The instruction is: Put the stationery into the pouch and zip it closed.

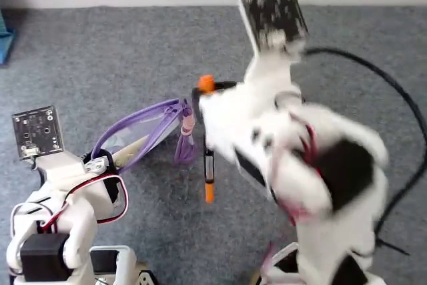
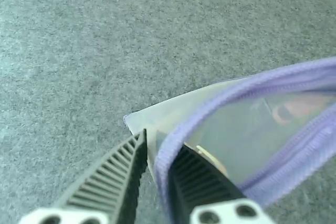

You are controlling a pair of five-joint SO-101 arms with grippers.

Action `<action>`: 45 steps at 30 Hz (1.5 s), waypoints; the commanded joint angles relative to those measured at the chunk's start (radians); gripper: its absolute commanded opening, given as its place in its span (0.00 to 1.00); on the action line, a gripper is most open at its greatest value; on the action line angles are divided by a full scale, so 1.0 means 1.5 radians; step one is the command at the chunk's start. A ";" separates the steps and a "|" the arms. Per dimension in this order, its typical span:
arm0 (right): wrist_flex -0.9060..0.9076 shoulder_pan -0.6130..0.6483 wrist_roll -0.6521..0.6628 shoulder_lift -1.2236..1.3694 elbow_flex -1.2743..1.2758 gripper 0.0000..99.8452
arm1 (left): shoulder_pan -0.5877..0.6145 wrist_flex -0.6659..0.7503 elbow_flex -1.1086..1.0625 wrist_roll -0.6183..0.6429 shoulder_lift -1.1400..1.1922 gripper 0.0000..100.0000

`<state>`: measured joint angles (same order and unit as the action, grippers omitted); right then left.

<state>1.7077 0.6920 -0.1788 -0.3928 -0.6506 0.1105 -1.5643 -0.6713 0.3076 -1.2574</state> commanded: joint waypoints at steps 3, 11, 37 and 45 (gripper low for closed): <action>-0.186 0.120 0.123 -0.056 -0.004 0.01 | 0.002 0.018 -0.003 0.003 0.011 0.01; -0.384 0.185 0.218 0.029 0.010 0.01 | 0.002 0.016 -0.003 0.003 0.010 0.01; -0.162 0.131 0.270 0.096 0.010 0.19 | 0.004 0.015 -0.003 0.003 0.009 0.01; -0.065 0.032 0.177 0.057 0.010 0.16 | 0.003 0.015 -0.003 0.003 0.009 0.01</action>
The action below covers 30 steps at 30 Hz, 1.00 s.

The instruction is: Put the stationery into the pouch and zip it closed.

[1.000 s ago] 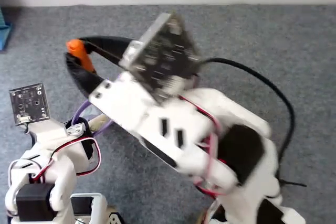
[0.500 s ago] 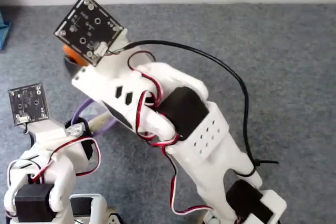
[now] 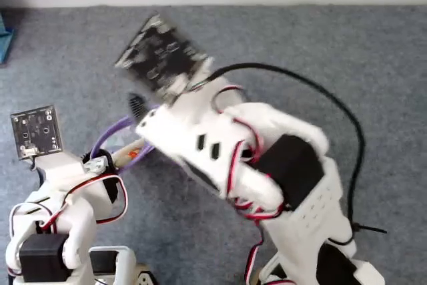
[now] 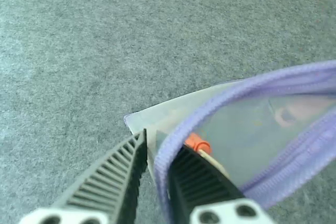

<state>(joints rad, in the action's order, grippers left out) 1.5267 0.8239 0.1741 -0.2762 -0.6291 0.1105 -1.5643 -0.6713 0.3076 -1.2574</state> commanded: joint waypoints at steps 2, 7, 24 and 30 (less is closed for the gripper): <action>0.133 -0.094 -0.104 -0.008 -0.004 0.16 | 0.003 0.015 -0.003 0.003 0.009 0.01; 0.176 -0.136 -0.179 0.021 0.025 0.16 | 0.003 0.015 -0.003 0.003 0.009 0.01; -0.039 -0.136 -0.175 -0.308 0.622 0.16 | 0.005 0.003 -0.002 0.004 0.004 0.01; -0.320 -0.095 -0.174 -0.445 0.884 0.16 | 0.006 0.002 -0.002 0.004 0.004 0.01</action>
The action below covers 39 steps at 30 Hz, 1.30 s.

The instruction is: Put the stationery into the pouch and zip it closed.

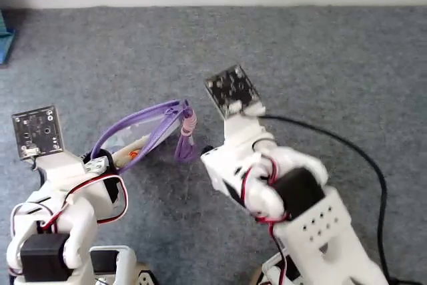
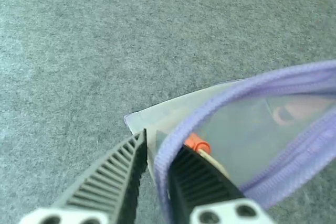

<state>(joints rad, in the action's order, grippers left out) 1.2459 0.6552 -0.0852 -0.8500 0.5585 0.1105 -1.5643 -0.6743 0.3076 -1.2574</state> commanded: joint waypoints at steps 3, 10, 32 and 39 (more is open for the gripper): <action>-0.251 0.042 -0.001 -0.096 0.172 0.16 | 0.006 0.002 0.001 0.004 0.005 0.01; -0.411 0.050 0.000 -0.098 0.232 0.16 | 0.006 0.005 -0.001 0.005 0.008 0.01; -0.504 -0.015 -0.001 0.058 0.196 0.16 | 0.006 0.012 -0.034 0.005 0.004 0.01; -0.504 -0.014 0.001 0.043 0.175 0.14 | 0.004 0.012 -0.035 0.005 0.004 0.01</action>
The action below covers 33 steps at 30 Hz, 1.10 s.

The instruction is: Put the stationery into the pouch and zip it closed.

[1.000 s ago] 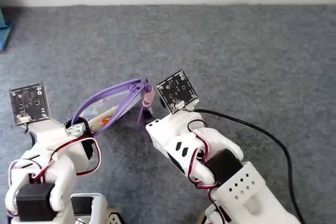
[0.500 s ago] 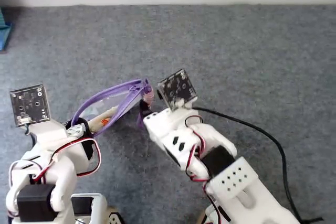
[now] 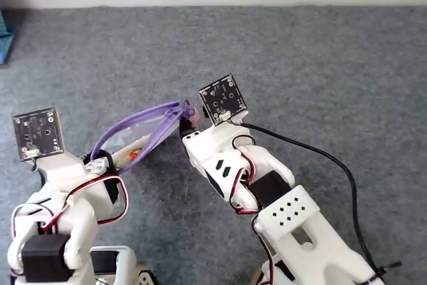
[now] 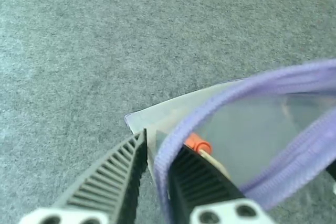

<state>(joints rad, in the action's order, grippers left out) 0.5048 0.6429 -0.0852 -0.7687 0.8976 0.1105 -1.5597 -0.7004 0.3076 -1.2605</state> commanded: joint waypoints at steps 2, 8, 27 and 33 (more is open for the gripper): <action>-0.010 -0.006 0.017 -0.024 -0.051 0.08 | 0.004 0.009 -0.019 0.005 0.006 0.01; -0.003 -0.008 0.057 -0.067 -0.047 0.03 | 0.003 0.009 -0.019 0.005 0.006 0.01; 0.222 -0.010 0.056 -0.225 -0.072 0.01 | 0.003 0.009 -0.018 0.005 0.007 0.02; 0.261 -0.011 0.057 -0.275 -0.126 0.01 | 0.004 0.003 0.008 0.007 0.005 0.14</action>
<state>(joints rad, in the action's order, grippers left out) 0.8823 0.6383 -0.0084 -1.1416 0.7933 0.1105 -1.5597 -0.7173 0.3122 -1.2605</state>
